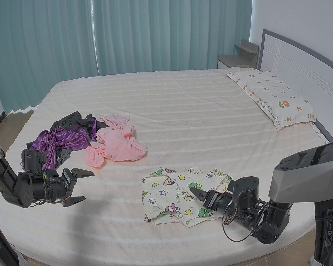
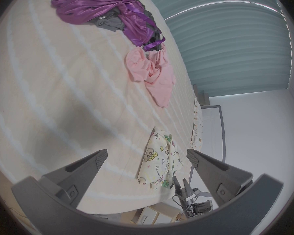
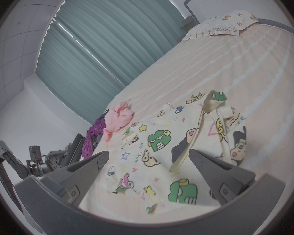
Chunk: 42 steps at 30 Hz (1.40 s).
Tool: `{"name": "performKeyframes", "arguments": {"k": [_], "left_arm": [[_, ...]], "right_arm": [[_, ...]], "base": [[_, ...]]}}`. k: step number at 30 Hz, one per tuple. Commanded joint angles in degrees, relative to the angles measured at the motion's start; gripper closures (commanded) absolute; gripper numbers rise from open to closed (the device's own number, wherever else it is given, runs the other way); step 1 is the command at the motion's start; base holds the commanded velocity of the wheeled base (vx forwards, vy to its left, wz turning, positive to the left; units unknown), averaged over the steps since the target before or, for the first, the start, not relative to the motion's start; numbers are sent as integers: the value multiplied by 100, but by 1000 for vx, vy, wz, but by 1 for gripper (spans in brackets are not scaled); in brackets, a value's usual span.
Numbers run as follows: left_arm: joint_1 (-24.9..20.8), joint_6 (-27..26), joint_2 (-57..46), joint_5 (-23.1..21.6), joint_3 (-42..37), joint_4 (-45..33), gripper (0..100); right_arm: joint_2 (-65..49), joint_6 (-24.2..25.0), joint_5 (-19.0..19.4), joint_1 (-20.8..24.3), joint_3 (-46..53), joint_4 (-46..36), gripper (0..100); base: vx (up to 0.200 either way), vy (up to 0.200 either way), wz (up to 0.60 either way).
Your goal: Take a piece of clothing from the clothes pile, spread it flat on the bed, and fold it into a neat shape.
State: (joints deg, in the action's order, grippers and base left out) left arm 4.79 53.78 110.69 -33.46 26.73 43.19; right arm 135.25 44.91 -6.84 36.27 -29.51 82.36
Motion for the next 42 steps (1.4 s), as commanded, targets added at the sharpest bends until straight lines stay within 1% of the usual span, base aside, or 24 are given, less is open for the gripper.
{"name": "performKeyframes", "arguments": {"k": [1,5,11,12,14,19,20,22,28,35,38,41,42], "left_arm": [[-13,-8,84,6,-151,155,0],[-13,-8,146,6,-239,392,0],[-22,-8,163,6,-248,445,0],[-22,-8,163,6,-248,445,0],[-22,-8,163,6,-248,445,0],[-22,-8,163,6,-248,453,0],[-22,-8,163,6,-248,453,0],[-22,-8,172,15,-248,453,0],[-66,0,225,209,-239,453,0],[-66,-8,234,217,-230,453,0],[-66,-8,251,217,-221,453,0],[-66,-8,251,217,-212,453,0],[-66,-8,251,217,-212,453,0]], "right_arm": [[326,-9,16,-6,-178,-27,0],[300,0,7,21,-195,-229,0],[300,-26,-19,65,-186,-273,0],[265,-123,-46,179,-98,-282,0],[273,-176,-46,205,-55,-273,0],[282,-307,-46,197,-107,-405,0],[291,-351,-46,161,-265,-589,0],[291,-360,-46,144,-380,-713,0],[326,-351,-37,-190,-1320,-1486,0],[98,-351,-19,-507,-1549,-1512,0],[54,-351,16,-805,-1680,-1504,0],[89,-343,16,-972,-1795,-1521,0],[133,-343,34,-1113,-1909,-1512,0]], "base": [[0,0,0],[0,0,0],[0,0,0],[0,0,0],[0,0,0],[0,0,0],[0,0,0],[0,0,0],[0,0,0],[0,0,0],[0,0,0],[0,0,0],[0,0,0]]}}
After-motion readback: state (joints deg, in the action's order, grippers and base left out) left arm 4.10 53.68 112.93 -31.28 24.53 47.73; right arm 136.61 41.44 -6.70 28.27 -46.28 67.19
